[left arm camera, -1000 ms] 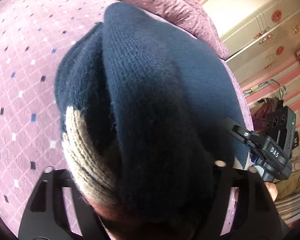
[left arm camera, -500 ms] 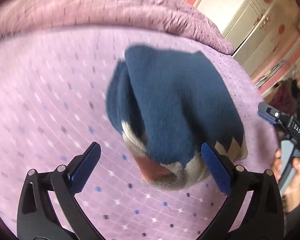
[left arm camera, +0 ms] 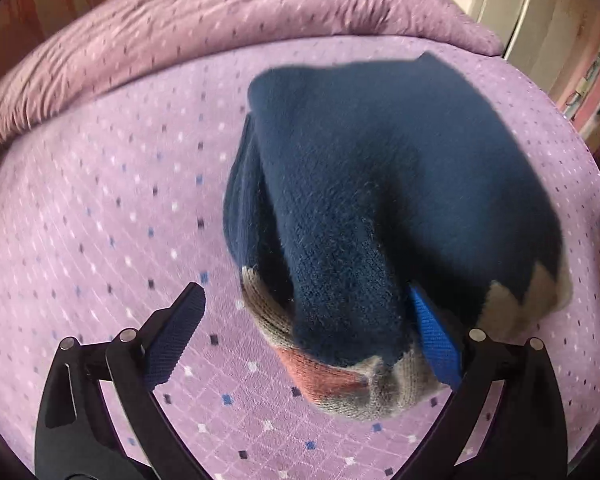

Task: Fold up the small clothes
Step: 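Lower the bundle onto the bedspread and open the left tool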

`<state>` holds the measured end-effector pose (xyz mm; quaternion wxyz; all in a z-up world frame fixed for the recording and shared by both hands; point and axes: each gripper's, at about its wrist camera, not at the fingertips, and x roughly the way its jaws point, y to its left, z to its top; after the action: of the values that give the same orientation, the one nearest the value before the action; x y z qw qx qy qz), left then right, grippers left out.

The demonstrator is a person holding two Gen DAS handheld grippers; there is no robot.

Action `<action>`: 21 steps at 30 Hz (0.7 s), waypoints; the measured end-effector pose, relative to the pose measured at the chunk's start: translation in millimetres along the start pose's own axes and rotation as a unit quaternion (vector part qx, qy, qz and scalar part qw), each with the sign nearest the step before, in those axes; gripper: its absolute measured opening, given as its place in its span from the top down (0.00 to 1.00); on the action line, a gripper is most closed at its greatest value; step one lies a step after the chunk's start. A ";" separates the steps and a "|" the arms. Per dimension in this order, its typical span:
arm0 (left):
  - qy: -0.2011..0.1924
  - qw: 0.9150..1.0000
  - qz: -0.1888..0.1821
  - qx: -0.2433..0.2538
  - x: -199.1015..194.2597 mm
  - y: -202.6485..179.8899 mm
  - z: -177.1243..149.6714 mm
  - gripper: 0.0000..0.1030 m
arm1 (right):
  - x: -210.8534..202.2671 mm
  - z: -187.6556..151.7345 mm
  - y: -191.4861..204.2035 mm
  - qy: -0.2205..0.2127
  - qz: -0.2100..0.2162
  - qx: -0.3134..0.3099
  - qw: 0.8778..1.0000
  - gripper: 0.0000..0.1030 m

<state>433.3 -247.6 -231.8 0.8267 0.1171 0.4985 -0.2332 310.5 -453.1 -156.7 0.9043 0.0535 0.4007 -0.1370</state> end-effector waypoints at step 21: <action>-0.046 0.999 -0.014 0.016 -36.8 18.1 -3.1 0.04 | 45.2 -28.7 45.0 0.078 0.187 0.006 0.979 0.04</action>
<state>425.6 -220.7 -201.7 0.8432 0.1129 0.4581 -0.2577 332.2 -413.4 -210.1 0.8795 0.1438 0.4520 0.0371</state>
